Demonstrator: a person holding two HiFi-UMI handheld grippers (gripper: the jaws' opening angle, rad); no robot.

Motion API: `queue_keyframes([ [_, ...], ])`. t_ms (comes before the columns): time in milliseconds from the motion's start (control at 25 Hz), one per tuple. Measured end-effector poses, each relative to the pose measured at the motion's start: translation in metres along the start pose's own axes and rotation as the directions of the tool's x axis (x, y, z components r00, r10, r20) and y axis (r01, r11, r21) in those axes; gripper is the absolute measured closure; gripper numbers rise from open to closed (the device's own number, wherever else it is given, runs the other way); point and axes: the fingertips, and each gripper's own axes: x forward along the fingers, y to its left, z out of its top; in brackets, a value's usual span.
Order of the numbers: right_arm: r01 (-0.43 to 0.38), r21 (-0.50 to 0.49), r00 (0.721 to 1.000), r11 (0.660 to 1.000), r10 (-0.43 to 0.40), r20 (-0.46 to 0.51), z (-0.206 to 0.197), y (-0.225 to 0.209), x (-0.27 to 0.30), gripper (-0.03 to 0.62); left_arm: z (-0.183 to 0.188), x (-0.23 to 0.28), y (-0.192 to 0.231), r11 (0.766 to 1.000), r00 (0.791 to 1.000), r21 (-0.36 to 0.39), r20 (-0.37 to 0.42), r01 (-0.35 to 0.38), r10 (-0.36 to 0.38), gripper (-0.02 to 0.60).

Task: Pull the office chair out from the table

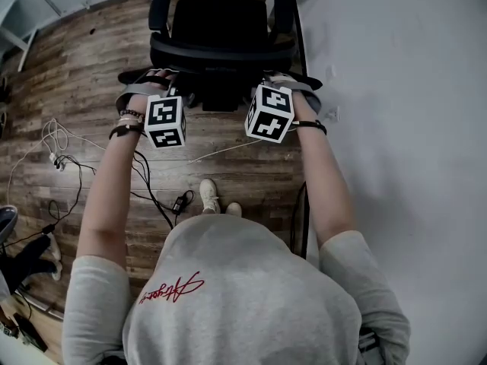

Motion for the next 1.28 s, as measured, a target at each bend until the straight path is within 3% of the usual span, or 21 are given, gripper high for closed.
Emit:
queue_keyframes([
  [1280,-0.011,-0.01,1.0,1.0,0.011,-0.001,-0.011,0.056,-0.039,0.476,0.034,-0.036,-0.049,1.0,1.0,-0.017,-0.003,0.004,-0.004,0.491],
])
